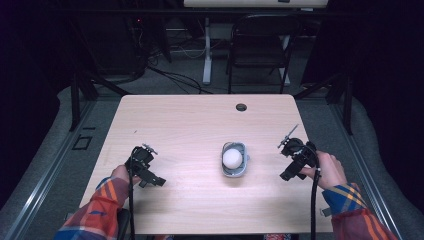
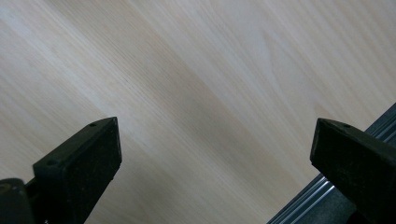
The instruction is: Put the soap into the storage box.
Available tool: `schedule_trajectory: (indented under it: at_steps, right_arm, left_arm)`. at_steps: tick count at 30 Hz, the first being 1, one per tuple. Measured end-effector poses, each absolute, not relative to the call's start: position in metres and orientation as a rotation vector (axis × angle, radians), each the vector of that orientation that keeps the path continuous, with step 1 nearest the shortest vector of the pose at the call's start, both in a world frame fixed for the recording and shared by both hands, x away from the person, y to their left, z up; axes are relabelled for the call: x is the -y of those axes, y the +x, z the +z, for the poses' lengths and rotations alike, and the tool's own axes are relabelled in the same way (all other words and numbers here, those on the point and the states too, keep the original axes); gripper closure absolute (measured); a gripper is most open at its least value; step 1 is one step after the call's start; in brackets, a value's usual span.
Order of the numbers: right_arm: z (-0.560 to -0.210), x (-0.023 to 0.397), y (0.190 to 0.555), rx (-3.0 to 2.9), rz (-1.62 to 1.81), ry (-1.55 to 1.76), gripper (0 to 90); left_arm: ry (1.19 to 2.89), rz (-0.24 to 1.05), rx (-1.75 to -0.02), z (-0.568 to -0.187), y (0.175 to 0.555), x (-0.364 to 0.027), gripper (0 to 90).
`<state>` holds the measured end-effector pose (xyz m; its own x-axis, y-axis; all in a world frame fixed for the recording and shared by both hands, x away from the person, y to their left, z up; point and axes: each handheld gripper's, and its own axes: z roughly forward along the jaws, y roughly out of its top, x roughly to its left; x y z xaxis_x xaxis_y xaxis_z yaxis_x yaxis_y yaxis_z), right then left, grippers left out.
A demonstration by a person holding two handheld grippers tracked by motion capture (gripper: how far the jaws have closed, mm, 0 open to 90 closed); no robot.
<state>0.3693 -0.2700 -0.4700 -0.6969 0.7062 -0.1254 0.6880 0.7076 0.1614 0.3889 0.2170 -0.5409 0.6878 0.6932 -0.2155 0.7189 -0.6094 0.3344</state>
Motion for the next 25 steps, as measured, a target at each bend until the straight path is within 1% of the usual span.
schedule_trajectory:
  at_steps: [6,9,10,11,15,16,19,25]
  right_arm:
    - [-0.497,0.286,0.364,-2.734,0.127,1.198,3.0]
    - [-0.511,0.289,0.358,-2.709,0.177,1.251,3.5]
    - [-0.505,0.291,0.362,-2.778,0.015,1.151,4.3]
    - [-0.513,0.292,0.357,-2.714,0.133,1.218,5.2]
    - [-0.523,0.294,0.354,-2.718,0.114,1.235,5.1]
    - [-0.53,0.293,0.352,-2.707,0.169,1.278,5.1]
    - [-0.533,0.294,0.354,-2.741,0.086,1.246,5.2]
    - [-0.541,0.291,0.355,-2.75,0.087,1.239,5.3]
  left_arm:
    - [2.507,-0.092,-1.098,-0.541,0.389,-0.217,0.0]
    - [2.505,-0.094,-1.096,-0.541,0.389,-0.217,0.0]
    - [2.505,-0.094,-1.096,-0.541,0.389,-0.217,0.0]
    - [2.505,-0.095,-1.095,-0.541,0.389,-0.217,0.0]
    - [2.505,-0.096,-1.084,-0.541,0.389,-0.217,0.0]
    - [2.505,-0.097,-1.082,-0.541,0.389,-0.217,0.0]
    - [2.504,-0.1,-1.078,-0.541,0.389,-0.216,0.0]
    - [2.507,-0.099,-1.072,-0.541,0.389,-0.216,0.0]
